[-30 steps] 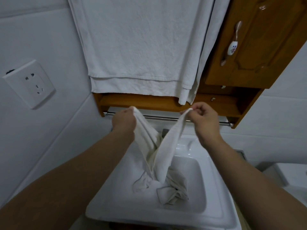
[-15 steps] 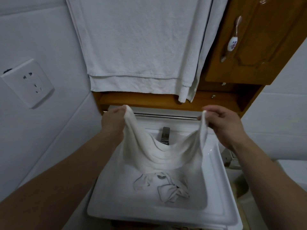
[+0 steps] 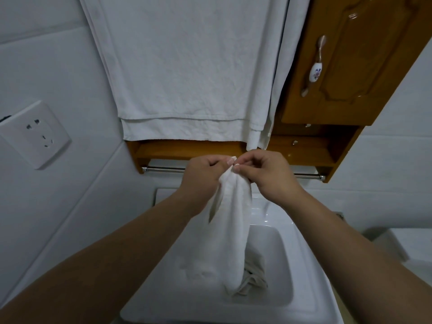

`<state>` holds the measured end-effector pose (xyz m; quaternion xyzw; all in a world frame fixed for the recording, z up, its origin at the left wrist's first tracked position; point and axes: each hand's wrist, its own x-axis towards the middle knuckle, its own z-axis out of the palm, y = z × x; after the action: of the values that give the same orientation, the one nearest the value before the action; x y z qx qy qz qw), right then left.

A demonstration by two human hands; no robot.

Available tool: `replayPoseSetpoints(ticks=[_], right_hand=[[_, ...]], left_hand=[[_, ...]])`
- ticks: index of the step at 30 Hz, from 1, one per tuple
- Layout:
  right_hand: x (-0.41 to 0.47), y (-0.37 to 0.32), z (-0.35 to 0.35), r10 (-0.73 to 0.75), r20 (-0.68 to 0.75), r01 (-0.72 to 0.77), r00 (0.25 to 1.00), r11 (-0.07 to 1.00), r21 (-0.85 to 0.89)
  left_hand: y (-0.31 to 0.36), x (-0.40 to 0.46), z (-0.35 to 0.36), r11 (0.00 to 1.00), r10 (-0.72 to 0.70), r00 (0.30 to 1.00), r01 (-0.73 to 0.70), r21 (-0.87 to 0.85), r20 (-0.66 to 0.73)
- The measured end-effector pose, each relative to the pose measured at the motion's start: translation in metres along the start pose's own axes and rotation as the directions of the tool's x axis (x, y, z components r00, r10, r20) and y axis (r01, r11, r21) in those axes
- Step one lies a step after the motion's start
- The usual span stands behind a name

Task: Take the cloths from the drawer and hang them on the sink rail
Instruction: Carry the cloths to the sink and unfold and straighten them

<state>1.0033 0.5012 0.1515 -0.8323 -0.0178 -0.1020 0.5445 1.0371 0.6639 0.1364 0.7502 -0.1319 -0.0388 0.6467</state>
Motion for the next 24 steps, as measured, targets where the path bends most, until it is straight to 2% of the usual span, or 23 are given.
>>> replayPoseSetpoints(ticks=[3,8,15,17,20,22,24], right_hand=[[0.001,0.001,-0.001,-0.011,-0.014,0.012,1.000,0.998,0.068],[0.008,0.002,-0.001,-0.029,-0.047,0.032,0.998,0.998,0.050],[0.016,0.007,-0.007,-0.006,-0.094,0.014,0.996,0.997,0.080],[0.018,0.007,-0.008,-0.002,-0.086,0.008,0.996,0.998,0.068],[0.020,0.005,-0.007,0.005,-0.077,0.000,0.997,0.997,0.071],[0.021,0.005,-0.008,0.019,-0.063,-0.010,0.998,0.991,0.134],[0.019,0.004,-0.010,0.039,-0.027,-0.032,0.999,0.975,0.221]], left_hand=[[-0.001,0.003,-0.002,0.999,-0.025,0.998,0.026,-0.029,0.063],[0.002,0.009,-0.004,0.997,-0.030,0.994,0.038,-0.072,0.109],[0.003,0.009,-0.004,0.999,0.040,0.982,-0.032,-0.044,0.184],[0.003,0.009,-0.002,0.998,0.055,0.987,-0.057,0.010,0.154],[0.004,0.011,0.002,0.997,0.054,0.998,-0.056,0.058,0.026],[0.006,0.013,0.003,0.992,0.078,0.997,-0.077,0.102,-0.004],[0.007,0.015,0.002,0.961,0.136,0.991,-0.132,0.242,-0.001]])
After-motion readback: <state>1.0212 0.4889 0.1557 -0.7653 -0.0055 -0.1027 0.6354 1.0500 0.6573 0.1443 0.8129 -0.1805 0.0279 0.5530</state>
